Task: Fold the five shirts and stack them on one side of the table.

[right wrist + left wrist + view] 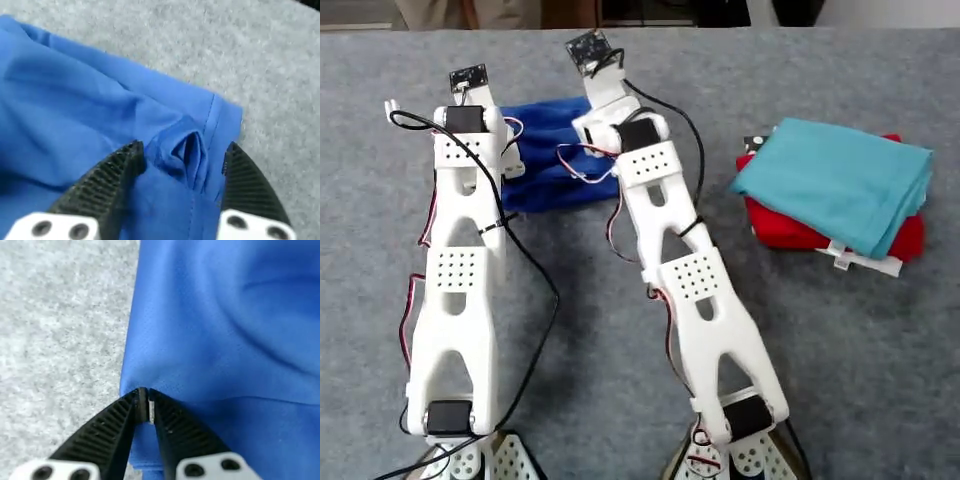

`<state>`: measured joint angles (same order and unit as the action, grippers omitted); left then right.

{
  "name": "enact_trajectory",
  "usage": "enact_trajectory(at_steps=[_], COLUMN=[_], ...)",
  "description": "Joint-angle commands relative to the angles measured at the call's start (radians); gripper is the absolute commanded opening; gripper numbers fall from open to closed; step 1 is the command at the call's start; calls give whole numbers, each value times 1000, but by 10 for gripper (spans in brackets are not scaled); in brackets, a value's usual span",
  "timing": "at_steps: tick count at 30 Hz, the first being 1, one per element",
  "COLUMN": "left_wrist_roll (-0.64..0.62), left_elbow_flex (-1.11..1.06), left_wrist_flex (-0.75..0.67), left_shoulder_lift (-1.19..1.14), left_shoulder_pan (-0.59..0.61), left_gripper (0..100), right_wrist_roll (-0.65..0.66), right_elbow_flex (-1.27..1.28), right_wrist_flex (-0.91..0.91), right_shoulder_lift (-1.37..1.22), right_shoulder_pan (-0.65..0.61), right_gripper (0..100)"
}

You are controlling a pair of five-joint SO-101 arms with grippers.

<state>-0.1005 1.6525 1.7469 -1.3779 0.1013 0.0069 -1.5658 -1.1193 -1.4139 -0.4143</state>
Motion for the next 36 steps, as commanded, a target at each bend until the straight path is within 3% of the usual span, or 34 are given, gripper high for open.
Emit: enact_trajectory(at_steps=[1, 6, 12, 21, 32, 36], left_wrist_roll=[8, 8, 8, 8, 8, 8], left_elbow_flex=[18, 18, 18, 20, 20, 20], left_wrist_flex=[6, 9, 9, 9, 9, 9], left_shoulder_lift=[2, 2, 2, 2, 2, 2], left_shoulder_pan=[12, 12, 12, 12, 12, 12], left_gripper=[29, 29, 29, 29, 29, 29], right_wrist_roll=[-9, 23, 227, 296, 434, 454], right_elbow_flex=[-38, 44, 131, 136, 136, 136], right_wrist_flex=[28, 141, 311, 408, 747, 790], right_shoulder_lift=[18, 22, 19, 1, -88, -116], right_shoulder_pan=[15, 39, 71, 102, 108, 108], right_gripper=[258, 122, 10, 3, 3, 3])
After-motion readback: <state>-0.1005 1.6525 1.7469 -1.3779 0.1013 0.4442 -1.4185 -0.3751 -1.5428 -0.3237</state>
